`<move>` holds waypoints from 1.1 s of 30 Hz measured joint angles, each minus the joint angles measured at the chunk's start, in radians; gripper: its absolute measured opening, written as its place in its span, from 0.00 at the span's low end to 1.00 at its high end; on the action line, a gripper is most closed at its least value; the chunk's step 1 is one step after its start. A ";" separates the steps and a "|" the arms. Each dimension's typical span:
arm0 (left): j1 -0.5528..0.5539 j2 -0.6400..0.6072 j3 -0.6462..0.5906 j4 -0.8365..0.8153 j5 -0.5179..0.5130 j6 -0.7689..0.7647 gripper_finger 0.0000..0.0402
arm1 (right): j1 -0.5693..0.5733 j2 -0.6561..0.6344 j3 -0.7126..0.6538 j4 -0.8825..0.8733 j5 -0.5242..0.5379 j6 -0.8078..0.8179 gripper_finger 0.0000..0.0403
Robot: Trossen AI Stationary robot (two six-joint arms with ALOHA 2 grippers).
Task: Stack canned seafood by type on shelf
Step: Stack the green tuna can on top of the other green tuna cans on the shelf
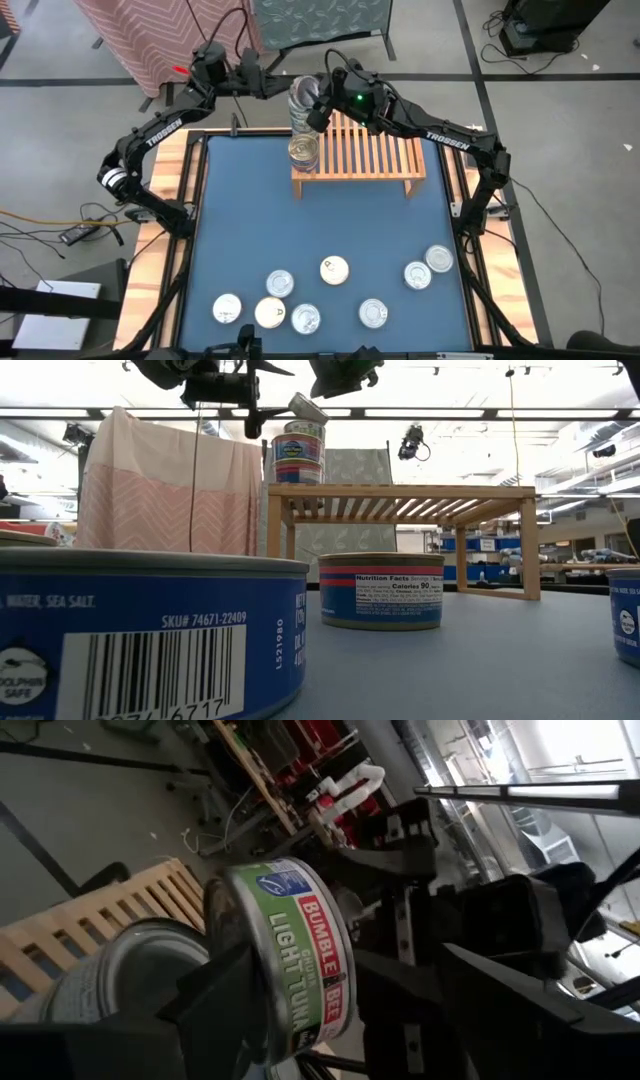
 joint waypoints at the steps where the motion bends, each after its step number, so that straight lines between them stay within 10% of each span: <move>1: -0.001 0.000 0.000 0.001 0.004 -0.002 0.78 | 0.001 0.000 0.000 -0.005 0.001 0.000 0.57; 33: 0.043 0.000 0.000 -0.137 0.057 0.137 0.78 | 0.002 0.000 0.000 0.000 0.002 0.000 0.56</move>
